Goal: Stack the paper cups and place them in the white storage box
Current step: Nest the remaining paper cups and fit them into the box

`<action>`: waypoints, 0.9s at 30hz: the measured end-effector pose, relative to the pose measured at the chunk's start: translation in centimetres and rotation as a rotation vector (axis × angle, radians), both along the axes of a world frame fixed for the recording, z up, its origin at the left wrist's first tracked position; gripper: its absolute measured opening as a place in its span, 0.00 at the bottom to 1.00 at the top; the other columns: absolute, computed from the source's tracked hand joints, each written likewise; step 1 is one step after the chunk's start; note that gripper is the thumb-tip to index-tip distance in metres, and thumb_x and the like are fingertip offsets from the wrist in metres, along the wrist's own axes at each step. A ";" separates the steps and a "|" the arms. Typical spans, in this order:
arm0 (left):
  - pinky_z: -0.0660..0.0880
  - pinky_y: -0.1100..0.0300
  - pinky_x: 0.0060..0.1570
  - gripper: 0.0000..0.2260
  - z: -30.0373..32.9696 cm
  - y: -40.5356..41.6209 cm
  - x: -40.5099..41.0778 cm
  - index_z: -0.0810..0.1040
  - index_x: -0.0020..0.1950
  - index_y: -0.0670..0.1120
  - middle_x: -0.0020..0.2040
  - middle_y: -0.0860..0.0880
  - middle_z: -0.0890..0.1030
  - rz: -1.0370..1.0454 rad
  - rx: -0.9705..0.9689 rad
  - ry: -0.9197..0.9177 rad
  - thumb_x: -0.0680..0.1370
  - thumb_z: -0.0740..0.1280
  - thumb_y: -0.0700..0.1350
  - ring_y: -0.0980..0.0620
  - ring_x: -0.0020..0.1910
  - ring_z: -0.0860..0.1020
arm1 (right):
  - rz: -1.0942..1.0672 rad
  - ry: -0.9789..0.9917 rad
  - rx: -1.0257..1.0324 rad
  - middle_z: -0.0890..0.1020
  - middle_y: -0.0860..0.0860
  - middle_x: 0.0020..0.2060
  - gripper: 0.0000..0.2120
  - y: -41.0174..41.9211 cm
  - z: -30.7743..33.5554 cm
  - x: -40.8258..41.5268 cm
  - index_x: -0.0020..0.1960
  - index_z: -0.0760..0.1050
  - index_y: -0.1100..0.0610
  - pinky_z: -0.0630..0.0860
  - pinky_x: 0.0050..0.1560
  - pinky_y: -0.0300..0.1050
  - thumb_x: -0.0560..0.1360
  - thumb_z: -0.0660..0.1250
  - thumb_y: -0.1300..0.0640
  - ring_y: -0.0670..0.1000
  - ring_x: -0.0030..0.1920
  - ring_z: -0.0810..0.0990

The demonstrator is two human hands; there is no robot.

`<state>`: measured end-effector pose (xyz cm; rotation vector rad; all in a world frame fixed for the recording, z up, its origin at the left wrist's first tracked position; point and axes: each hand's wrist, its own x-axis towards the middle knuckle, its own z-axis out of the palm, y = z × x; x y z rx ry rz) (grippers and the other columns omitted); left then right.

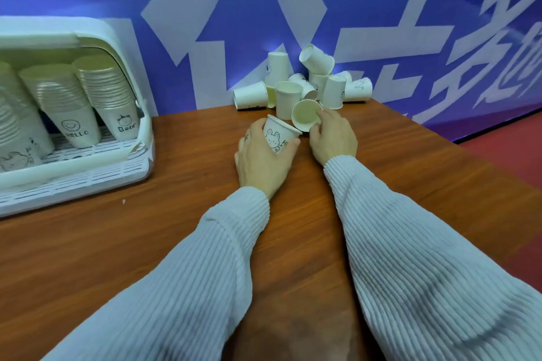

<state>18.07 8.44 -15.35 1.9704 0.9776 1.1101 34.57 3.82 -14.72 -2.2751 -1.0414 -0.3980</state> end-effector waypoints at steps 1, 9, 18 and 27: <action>0.72 0.46 0.65 0.32 0.1 -0.1 -0.3 0.70 0.72 0.52 0.65 0.53 0.77 -0.009 -0.026 -0.019 0.72 0.74 0.61 0.49 0.64 0.73 | 0.016 0.011 0.020 0.76 0.51 0.72 0.22 -0.6 0.1 -0.6 0.73 0.75 0.54 0.76 0.60 0.55 0.80 0.60 0.56 0.60 0.64 0.77; 0.72 0.60 0.58 0.35 1.6 -0.9 -4.9 0.67 0.75 0.50 0.62 0.56 0.74 -0.085 -0.311 -0.207 0.73 0.78 0.55 0.56 0.61 0.75 | 0.062 0.175 0.391 0.82 0.48 0.65 0.17 -6.1 1.2 -6.7 0.67 0.80 0.55 0.74 0.66 0.46 0.81 0.63 0.58 0.49 0.64 0.79; 0.76 0.59 0.60 0.28 5.0 0.5 -18.1 0.70 0.66 0.55 0.61 0.55 0.77 0.146 -0.038 -0.368 0.72 0.77 0.58 0.56 0.60 0.77 | 0.336 0.417 0.639 0.85 0.47 0.51 0.10 -0.7 7.0 -17.8 0.55 0.85 0.48 0.76 0.51 0.33 0.79 0.68 0.58 0.44 0.49 0.81; 0.73 0.69 0.59 0.29 6.1 5.6 -31.5 0.72 0.69 0.49 0.61 0.54 0.78 0.393 0.058 -0.389 0.72 0.78 0.54 0.62 0.58 0.76 | 0.497 0.280 0.166 0.85 0.52 0.60 0.16 10.7 10.5 -30.6 0.62 0.84 0.52 0.75 0.62 0.49 0.79 0.63 0.60 0.56 0.61 0.80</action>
